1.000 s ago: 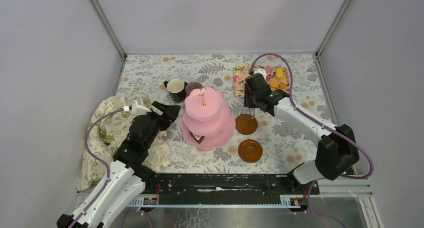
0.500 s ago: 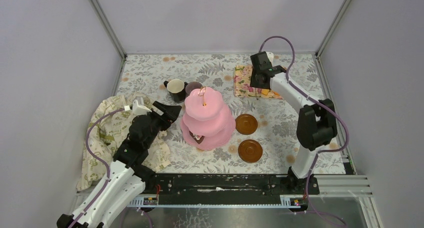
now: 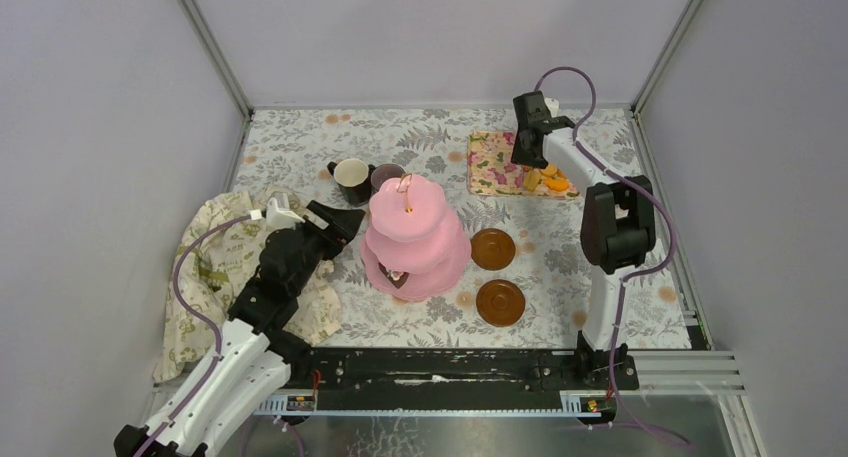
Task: Serve the afternoon tea
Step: Place the clamp on the tray.
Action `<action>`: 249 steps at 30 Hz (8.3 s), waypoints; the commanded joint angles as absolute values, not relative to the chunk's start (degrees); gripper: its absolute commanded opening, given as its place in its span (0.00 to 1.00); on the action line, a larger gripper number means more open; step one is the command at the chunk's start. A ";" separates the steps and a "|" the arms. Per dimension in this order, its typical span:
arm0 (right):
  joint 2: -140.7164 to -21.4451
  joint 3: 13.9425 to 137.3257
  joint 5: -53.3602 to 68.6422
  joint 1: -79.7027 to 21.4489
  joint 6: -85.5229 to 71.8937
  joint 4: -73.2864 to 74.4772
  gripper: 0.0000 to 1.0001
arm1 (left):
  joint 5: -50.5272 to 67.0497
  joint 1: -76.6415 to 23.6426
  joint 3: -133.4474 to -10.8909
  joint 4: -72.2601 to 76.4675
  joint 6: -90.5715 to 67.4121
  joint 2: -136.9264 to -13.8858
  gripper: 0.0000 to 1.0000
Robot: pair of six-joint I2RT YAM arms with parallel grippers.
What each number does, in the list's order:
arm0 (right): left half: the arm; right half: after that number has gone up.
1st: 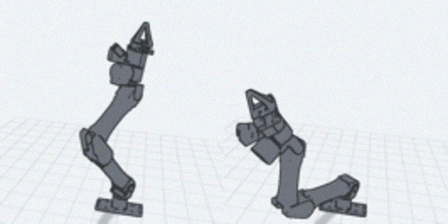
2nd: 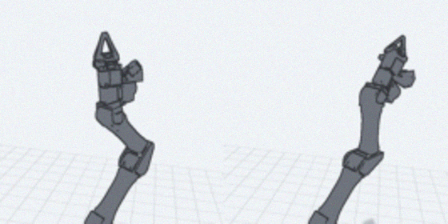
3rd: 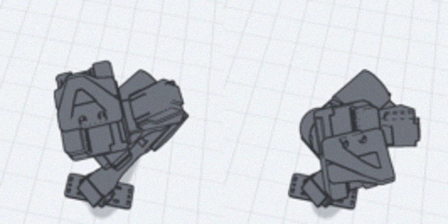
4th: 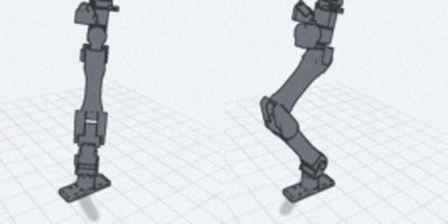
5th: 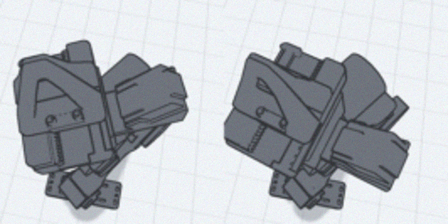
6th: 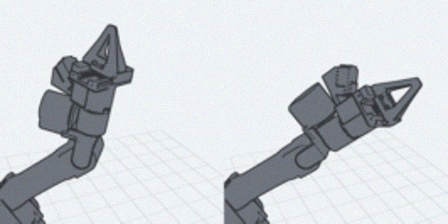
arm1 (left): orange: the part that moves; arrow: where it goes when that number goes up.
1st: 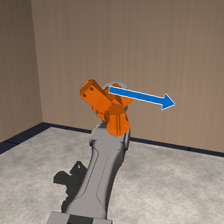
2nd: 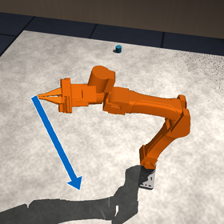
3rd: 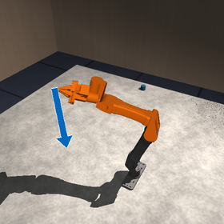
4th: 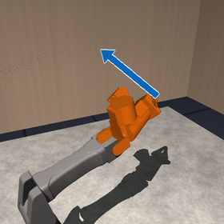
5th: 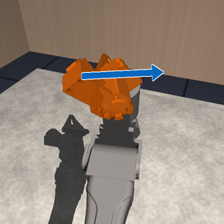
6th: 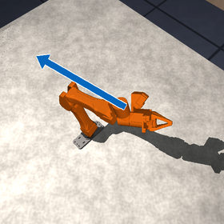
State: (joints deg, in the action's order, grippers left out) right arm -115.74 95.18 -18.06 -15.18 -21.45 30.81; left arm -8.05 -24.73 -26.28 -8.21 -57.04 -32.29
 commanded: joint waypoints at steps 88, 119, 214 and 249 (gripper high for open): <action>-131.58 113.42 -13.85 -11.76 -28.45 37.50 0.49 | -11.95 -25.05 -27.97 -3.06 -51.06 -36.96 0.85; -136.15 119.01 -11.50 -11.22 -29.08 41.73 0.54 | -12.05 -25.05 -27.33 -2.99 -50.99 -37.09 0.86; -123.64 107.12 -5.67 -21.34 -5.65 43.15 0.33 | -12.41 -24.99 -27.95 -3.52 -51.78 -35.94 0.86; -127.79 103.38 -10.63 -21.26 -4.93 29.47 0.65 | -11.43 -25.05 -26.90 -0.51 -52.55 -40.04 0.86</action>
State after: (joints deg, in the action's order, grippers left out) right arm -131.41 106.17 -9.52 -21.32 -4.45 33.12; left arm -11.88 -24.73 -27.49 -4.01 -52.21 -40.23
